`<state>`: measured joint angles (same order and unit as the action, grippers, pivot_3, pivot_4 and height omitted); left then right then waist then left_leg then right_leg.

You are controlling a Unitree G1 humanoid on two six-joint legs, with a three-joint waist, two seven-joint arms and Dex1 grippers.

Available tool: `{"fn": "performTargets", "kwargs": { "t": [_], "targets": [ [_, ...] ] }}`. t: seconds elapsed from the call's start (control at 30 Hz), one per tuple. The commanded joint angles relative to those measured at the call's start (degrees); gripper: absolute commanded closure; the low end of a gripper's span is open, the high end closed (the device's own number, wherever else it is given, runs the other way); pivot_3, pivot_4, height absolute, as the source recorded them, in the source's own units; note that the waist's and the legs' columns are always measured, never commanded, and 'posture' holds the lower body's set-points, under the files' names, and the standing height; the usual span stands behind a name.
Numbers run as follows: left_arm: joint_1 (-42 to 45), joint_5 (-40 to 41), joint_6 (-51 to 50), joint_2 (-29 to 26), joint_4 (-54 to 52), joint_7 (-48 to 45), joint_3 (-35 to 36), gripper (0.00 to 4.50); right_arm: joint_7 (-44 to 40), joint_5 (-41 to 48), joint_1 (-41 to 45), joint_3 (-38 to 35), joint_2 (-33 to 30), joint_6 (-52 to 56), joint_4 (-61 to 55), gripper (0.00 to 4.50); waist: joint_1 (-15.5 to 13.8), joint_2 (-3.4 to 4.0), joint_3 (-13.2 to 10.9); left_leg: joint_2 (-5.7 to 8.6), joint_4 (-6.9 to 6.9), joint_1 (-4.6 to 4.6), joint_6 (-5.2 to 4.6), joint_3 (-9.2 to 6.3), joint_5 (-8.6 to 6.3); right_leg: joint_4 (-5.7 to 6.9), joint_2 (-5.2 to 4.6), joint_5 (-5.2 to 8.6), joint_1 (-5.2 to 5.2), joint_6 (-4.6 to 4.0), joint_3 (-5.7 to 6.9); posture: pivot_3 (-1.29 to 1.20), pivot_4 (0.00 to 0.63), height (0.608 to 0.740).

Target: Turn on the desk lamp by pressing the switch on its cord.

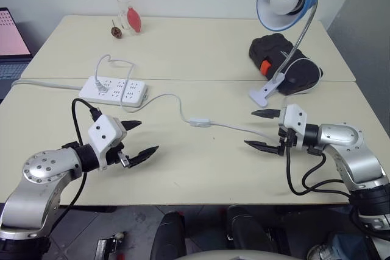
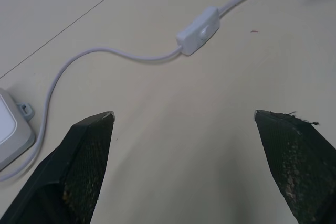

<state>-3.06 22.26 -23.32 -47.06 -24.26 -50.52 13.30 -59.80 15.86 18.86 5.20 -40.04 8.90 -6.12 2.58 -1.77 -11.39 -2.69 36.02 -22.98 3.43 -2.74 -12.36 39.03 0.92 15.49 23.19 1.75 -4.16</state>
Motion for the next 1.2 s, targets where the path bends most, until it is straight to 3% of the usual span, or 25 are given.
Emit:
{"fn": "performTargets", "kwargs": {
  "t": [0.03, 0.3, 0.5, 0.77, 1.03, 1.2],
  "targets": [
    [0.60, 1.88, -0.89, -1.03, -2.88, -0.65, 1.14, 0.07, -0.47, 1.41, 1.69, -1.49, -0.17, 0.43, -1.89, 0.02, 0.00, 0.00, 0.00, 0.00, 0.00, 0.00, 0.00, 0.00, 0.00, 0.00, 0.00, 0.00, 0.00, 0.00, 0.00, 0.00, 0.150, 0.740],
    [0.03, 2.26, -2.51, -0.64, -5.19, 1.54, 2.42, 0.07, -3.14, 6.19, 4.50, -1.65, -0.99, 7.23, -4.30, 0.02, 0.00, 0.00, 0.00, 0.00, 0.00, 0.00, 0.00, -0.02, 0.00, 0.00, 0.00, 0.00, 0.00, 0.00, 0.01, 0.00, 0.150, 0.740],
    [-2.54, 4.45, 2.15, -1.60, -3.75, -3.74, 6.39, 0.07, -4.98, 9.15, 5.02, -2.08, -3.99, 13.67, -9.14, 0.02, 0.02, 0.00, 0.00, 0.00, 0.00, -0.01, 0.00, -0.01, 0.00, -0.01, 0.00, 0.01, 0.00, -0.02, 0.01, 0.00, 0.150, 0.740],
    [-3.69, 7.51, 0.54, -3.24, -3.15, -7.27, 8.30, 0.07, -3.35, 11.59, 3.91, -3.61, -5.96, 18.57, -14.60, 0.02, 0.04, 0.00, 0.00, 0.00, 0.00, -0.01, 0.00, -0.01, 0.00, -0.02, -0.01, 0.13, 0.00, -0.21, 0.01, 0.00, 0.150, 0.740],
    [-2.99, 7.10, 1.74, -5.14, -1.74, -10.14, 7.95, 0.07, -1.88, 8.69, 4.82, -1.80, -4.11, 15.53, -12.81, 0.02, 0.16, 0.00, 0.00, -0.01, 0.00, 0.00, 0.00, -0.01, 0.00, -0.02, 0.00, 0.13, 0.01, -0.21, 0.02, 0.00, 0.150, 0.740],
    [-2.47, 6.72, 2.01, -5.47, -2.53, -10.16, 6.89, 0.07, 0.41, 3.80, 11.17, 3.52, 2.02, 13.59, -4.97, 0.02, 0.78, 0.01, -0.01, -0.03, 0.01, 0.04, 0.00, 0.01, 0.00, -0.01, 0.01, 0.12, 0.01, -0.23, 0.01, 0.00, 0.150, 0.740]
  ]
}}
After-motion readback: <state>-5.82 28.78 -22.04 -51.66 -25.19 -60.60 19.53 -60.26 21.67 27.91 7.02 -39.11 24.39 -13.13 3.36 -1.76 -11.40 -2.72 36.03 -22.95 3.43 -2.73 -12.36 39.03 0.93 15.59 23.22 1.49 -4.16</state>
